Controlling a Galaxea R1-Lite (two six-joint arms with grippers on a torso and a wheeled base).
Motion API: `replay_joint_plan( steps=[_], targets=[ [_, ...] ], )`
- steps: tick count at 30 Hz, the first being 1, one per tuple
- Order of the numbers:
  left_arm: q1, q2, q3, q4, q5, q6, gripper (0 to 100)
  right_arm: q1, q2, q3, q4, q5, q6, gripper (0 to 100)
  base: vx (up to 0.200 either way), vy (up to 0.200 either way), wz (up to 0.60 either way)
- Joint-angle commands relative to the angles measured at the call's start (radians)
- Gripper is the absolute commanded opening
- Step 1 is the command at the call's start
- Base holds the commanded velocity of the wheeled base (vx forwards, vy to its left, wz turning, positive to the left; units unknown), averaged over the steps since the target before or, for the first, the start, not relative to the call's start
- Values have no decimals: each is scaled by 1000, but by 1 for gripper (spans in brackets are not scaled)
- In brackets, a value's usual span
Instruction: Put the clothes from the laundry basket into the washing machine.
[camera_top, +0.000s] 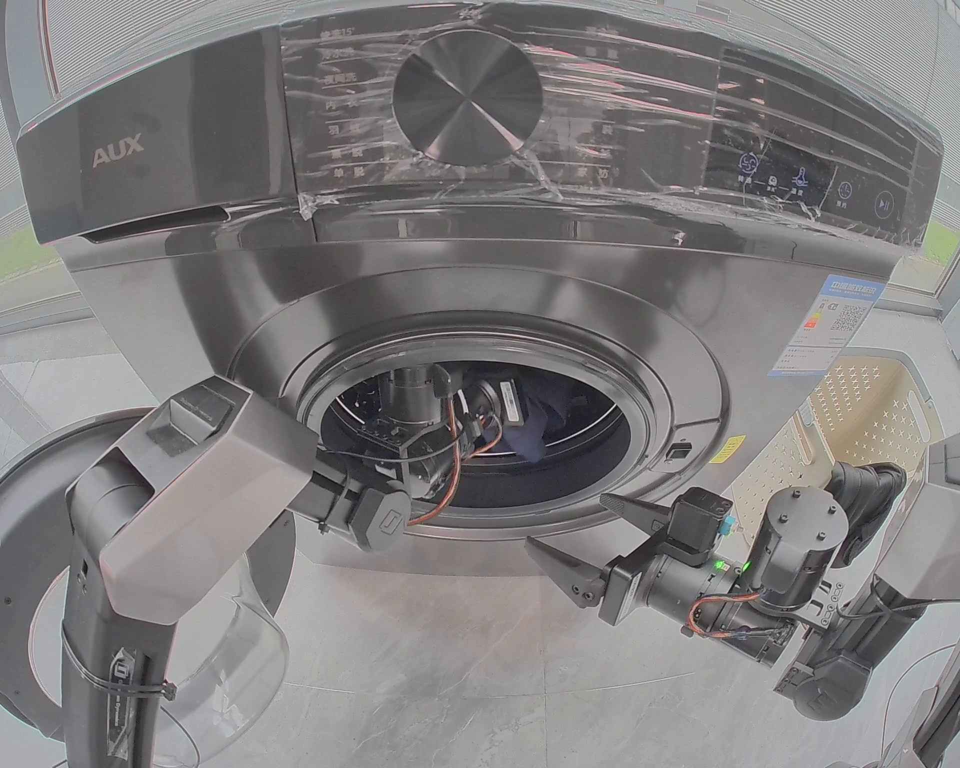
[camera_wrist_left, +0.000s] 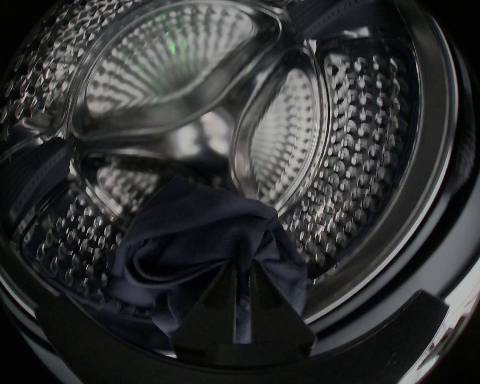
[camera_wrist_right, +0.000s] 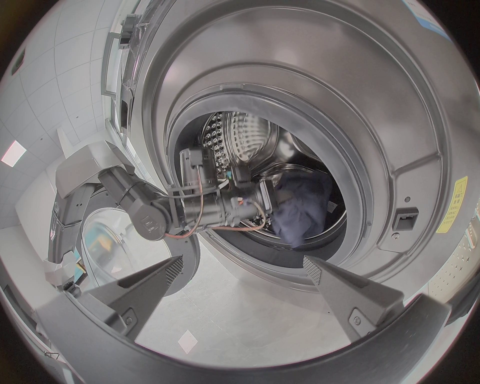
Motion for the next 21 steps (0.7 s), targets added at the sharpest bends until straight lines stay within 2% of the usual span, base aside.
replay_joint_plan(
  steps=[1,7,9,11,21],
  targets=[
    [27,69,-112,-60,16,-7,0,0,-2,-2,0,0,0,100,0,0,0],
    [60,175,-232,-117,32,-7,0,0,1,-2,0,0,0,100,0,0,0],
    [65,195,-264,-119,46,-7,0,-1,1,0,0,0,2,100,0,0,0],
    [76,240,-344,-119,81,-4,0,-1,1,0,0,2,2,100,0,0,0],
    [76,250,-367,-108,81,-2,0,-1,1,0,0,0,2,100,0,0,0]
  ],
)
